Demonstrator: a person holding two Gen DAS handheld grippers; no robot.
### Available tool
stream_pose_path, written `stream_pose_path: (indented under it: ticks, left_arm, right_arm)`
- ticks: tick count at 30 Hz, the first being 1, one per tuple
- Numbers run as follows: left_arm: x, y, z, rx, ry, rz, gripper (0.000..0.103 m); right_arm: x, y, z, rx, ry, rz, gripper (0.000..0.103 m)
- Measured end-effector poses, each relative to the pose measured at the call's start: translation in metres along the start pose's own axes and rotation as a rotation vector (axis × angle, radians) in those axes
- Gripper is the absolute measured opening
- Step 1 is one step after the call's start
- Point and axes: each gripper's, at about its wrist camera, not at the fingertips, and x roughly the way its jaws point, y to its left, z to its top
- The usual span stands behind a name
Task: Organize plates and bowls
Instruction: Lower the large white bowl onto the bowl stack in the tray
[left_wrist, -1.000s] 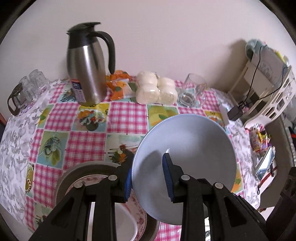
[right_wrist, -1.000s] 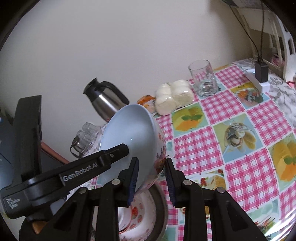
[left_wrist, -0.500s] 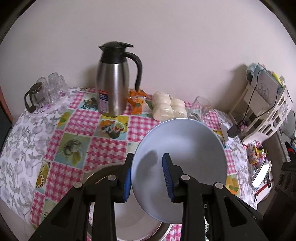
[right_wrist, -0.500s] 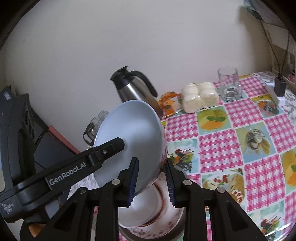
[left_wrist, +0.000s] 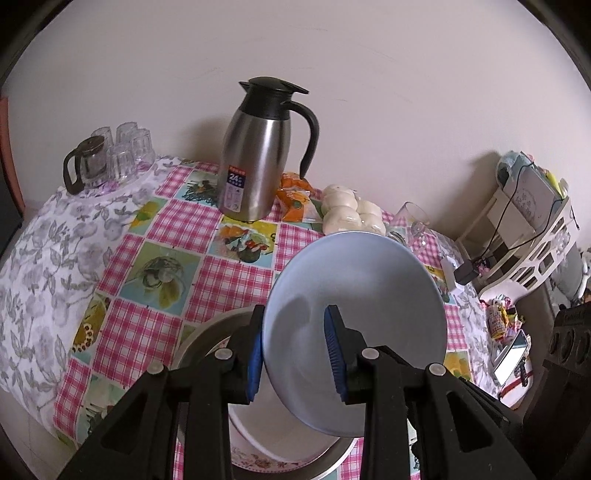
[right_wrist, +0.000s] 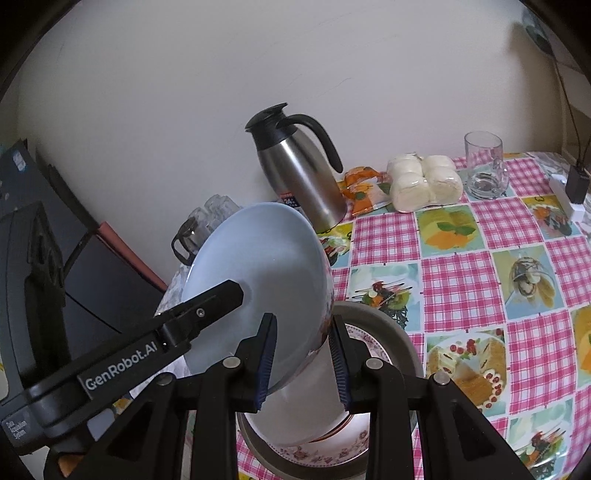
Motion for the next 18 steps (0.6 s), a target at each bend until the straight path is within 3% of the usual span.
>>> stream_pose_path:
  ticks: [18]
  left_arm:
    - [-0.004, 0.037, -0.022, -0.085, 0.028, -0.054, 0.031]
  right_arm:
    - [0.017, 0.019, -0.019, -0.029, 0.061, -0.017, 0.031]
